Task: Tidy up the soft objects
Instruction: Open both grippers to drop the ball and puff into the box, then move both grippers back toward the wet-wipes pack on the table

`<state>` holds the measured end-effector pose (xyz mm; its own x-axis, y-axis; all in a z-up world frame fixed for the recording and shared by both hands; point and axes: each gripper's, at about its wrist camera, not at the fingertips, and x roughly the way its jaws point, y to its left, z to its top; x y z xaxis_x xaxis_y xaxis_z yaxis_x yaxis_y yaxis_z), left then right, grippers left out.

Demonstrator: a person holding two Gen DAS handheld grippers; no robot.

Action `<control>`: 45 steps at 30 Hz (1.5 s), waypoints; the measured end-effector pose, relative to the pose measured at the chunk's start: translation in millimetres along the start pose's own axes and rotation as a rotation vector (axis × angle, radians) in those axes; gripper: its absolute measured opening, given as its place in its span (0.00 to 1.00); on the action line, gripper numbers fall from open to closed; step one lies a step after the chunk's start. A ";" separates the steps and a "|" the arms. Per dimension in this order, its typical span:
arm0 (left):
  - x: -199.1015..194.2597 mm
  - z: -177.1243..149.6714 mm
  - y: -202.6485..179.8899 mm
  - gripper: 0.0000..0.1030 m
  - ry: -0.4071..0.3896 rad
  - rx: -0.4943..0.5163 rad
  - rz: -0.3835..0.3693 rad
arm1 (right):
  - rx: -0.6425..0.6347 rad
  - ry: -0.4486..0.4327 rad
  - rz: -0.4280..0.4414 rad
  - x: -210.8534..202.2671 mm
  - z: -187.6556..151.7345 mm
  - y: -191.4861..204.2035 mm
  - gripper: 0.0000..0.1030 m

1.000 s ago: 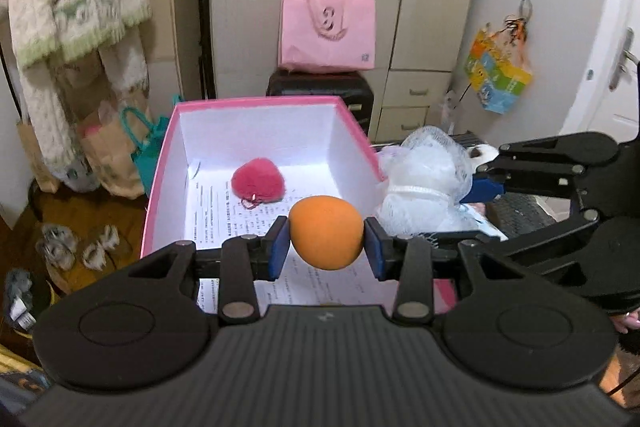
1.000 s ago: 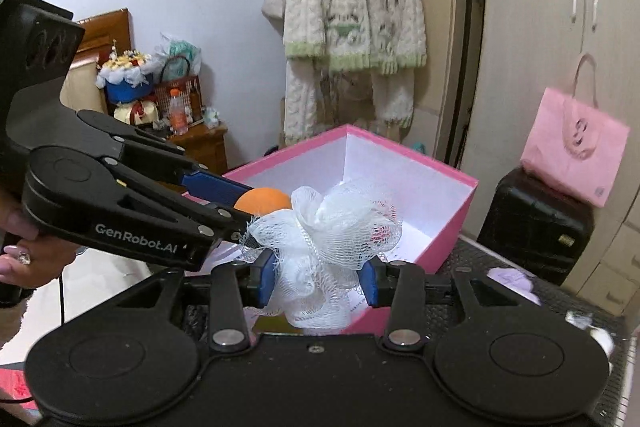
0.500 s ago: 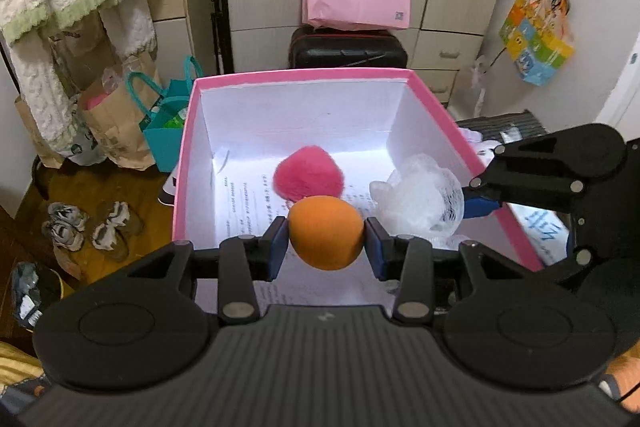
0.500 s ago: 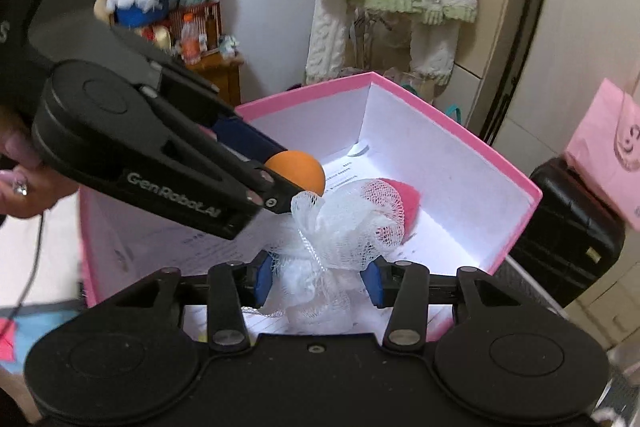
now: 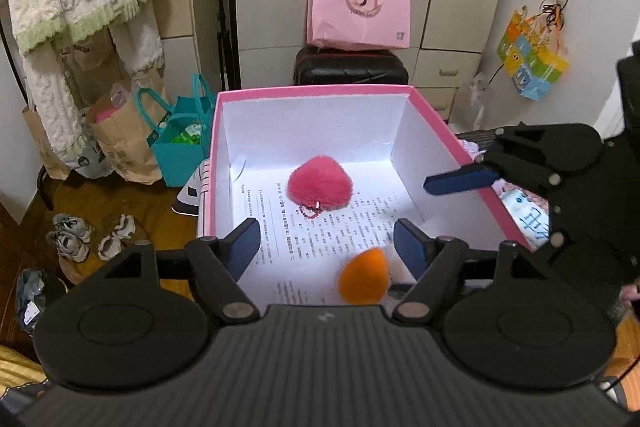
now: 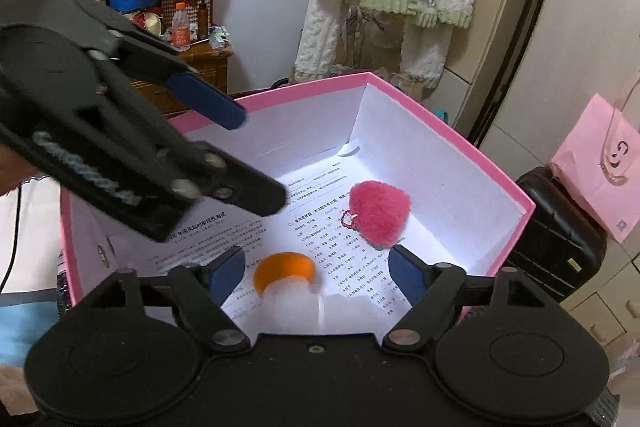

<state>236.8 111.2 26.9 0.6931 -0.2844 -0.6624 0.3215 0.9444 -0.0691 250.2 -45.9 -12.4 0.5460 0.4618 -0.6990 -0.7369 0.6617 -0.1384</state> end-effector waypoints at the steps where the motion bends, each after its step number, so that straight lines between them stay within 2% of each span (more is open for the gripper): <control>1: -4.4 -1.2 0.0 0.72 -0.005 0.003 -0.001 | 0.003 0.000 -0.006 -2.2 0.4 0.3 0.81; 9: -44.1 -15.1 -15.2 0.75 -0.033 0.055 0.000 | 0.024 -0.024 -0.027 -32.8 -4.7 8.3 0.81; 19: -87.6 -26.9 -42.1 0.76 -0.027 0.094 -0.038 | 0.054 -0.089 -0.033 -104.3 -26.5 17.4 0.81; 22: -97.9 -29.0 -50.8 0.76 -0.009 0.090 -0.091 | 0.067 -0.116 -0.040 -131.7 -39.0 15.6 0.81; 26: -109.9 -33.1 -67.0 0.76 -0.007 0.097 -0.198 | 0.103 -0.155 -0.056 -164.7 -65.0 9.3 0.82; 30: -115.9 -40.4 -92.2 0.76 -0.018 0.129 -0.227 | 0.165 -0.170 -0.095 -187.7 -97.8 0.7 0.83; 34: -118.1 -45.7 -119.4 0.76 -0.016 0.166 -0.287 | 0.230 -0.143 -0.106 -191.9 -124.0 -8.3 0.85; 40: -108.5 -47.5 -160.9 0.76 -0.020 0.245 -0.331 | 0.269 -0.139 -0.108 -191.3 -156.8 -15.8 0.85; 45: -82.2 -47.9 -183.9 0.76 -0.003 0.227 -0.360 | 0.299 -0.156 -0.076 -179.1 -178.3 -22.5 0.85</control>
<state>89.8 -31.2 58.3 0.5119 -0.5904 -0.6240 0.6771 0.7243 -0.1300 97.9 -248.8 -9.2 0.6661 0.4741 -0.5758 -0.5549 0.8309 0.0423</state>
